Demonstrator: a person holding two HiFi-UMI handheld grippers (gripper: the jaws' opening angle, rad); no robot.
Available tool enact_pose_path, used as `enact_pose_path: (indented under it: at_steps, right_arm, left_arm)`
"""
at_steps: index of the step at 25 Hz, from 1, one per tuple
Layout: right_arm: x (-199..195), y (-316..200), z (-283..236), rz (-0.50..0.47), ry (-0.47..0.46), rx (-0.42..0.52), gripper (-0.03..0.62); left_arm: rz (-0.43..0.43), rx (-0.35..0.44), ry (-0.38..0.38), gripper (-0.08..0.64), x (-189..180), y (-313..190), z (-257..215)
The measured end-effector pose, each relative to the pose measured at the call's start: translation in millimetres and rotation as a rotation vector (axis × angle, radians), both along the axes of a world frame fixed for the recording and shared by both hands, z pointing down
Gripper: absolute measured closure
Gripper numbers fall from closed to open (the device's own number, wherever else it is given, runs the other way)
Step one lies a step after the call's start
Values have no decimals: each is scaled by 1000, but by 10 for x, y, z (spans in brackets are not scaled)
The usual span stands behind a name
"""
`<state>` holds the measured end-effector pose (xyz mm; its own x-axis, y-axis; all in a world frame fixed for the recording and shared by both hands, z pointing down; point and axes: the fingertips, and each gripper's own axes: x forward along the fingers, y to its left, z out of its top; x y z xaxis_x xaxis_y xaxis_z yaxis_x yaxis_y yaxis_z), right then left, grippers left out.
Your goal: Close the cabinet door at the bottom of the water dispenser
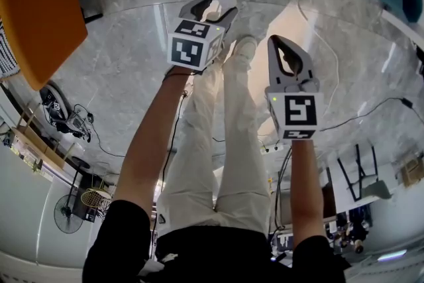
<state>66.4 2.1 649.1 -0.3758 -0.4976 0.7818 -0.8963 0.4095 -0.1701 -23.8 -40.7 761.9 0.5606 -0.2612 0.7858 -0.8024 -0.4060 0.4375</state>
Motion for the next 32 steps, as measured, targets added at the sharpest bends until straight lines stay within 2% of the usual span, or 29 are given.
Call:
enact_pose_path:
  at_steps: [32]
  right_arm:
    - [274, 12, 237, 43, 27, -33, 557]
  left_arm:
    - [147, -7, 65, 333, 538, -343, 26]
